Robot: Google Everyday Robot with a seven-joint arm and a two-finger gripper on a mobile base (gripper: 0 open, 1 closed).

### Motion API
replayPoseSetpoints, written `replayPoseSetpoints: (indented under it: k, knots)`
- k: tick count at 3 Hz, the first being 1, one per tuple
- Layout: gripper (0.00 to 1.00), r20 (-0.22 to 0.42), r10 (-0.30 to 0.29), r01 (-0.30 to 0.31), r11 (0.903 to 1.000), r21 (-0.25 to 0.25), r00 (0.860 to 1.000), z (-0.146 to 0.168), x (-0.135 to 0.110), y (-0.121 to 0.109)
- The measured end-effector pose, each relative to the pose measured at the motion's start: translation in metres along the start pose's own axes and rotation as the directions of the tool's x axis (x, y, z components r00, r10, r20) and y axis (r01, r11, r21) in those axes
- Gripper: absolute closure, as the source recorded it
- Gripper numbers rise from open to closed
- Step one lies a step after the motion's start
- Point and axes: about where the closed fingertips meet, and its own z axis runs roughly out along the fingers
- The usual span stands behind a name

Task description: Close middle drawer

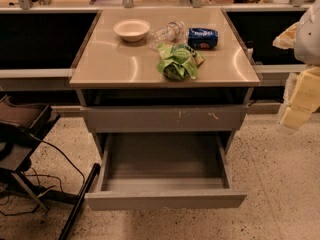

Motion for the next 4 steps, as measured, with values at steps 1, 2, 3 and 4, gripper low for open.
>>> replayPoseSetpoints:
  k: [1,2,3,4]
  knots:
    - [0.00,0.000,0.000,0.000,1.0000,0.000,1.000,0.000,0.000,0.000]
    - [0.00,0.018,0.001,-0.001,1.0000,-0.005,1.000,0.011,-0.001,0.008]
    - [0.00,0.094,0.038,-0.036,0.9991,-0.020,0.995,0.039,-0.018,0.038]
    - [0.00,0.166,0.077,-0.069,0.9962,-0.054,0.983,0.092,-0.041,0.075]
